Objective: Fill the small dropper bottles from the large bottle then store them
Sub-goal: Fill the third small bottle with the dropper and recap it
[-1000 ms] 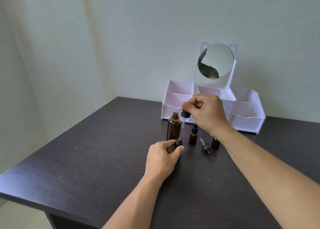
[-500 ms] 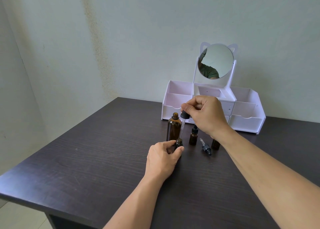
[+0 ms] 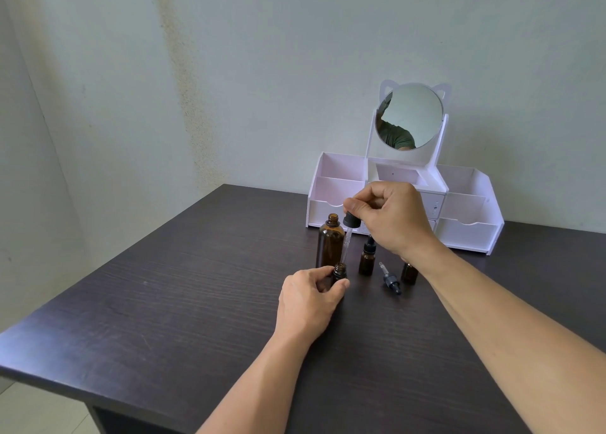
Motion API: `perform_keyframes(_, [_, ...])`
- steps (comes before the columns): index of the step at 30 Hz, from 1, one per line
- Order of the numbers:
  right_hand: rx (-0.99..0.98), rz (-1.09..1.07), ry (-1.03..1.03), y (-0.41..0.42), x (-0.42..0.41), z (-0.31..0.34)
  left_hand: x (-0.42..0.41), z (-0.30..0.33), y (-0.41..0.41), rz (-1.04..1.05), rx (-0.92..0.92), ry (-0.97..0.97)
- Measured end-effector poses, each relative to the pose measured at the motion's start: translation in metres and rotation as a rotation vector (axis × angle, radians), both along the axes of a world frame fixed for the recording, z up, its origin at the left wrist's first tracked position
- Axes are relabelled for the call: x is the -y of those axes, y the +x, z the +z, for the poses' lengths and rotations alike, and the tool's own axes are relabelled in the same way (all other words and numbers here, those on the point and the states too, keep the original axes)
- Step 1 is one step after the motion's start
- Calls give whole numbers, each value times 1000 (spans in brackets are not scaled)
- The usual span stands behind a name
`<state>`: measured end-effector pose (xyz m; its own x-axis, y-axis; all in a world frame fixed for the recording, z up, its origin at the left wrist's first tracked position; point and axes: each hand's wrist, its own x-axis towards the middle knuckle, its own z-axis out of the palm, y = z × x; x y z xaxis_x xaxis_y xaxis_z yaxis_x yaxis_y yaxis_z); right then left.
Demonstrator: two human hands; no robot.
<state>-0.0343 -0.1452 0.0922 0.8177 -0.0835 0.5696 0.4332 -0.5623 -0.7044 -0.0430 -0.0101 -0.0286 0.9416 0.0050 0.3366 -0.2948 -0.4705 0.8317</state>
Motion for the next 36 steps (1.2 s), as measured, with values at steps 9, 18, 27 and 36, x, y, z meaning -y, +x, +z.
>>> perform_keyframes(9, [-9,11,16,-1,-4,2,0,-1,-1,-2,3,-16])
perform_keyframes(18, [103,24,191,6,-3,28,0,-1,-1,-19,5,-34])
perform_keyframes(27, [198,-43,114,28,-15,39,0,-2,0,-24,-9,-26])
perform_keyframes(36, [41,-37,3,45,-23,6,0,1,-2,-10,-4,-17])
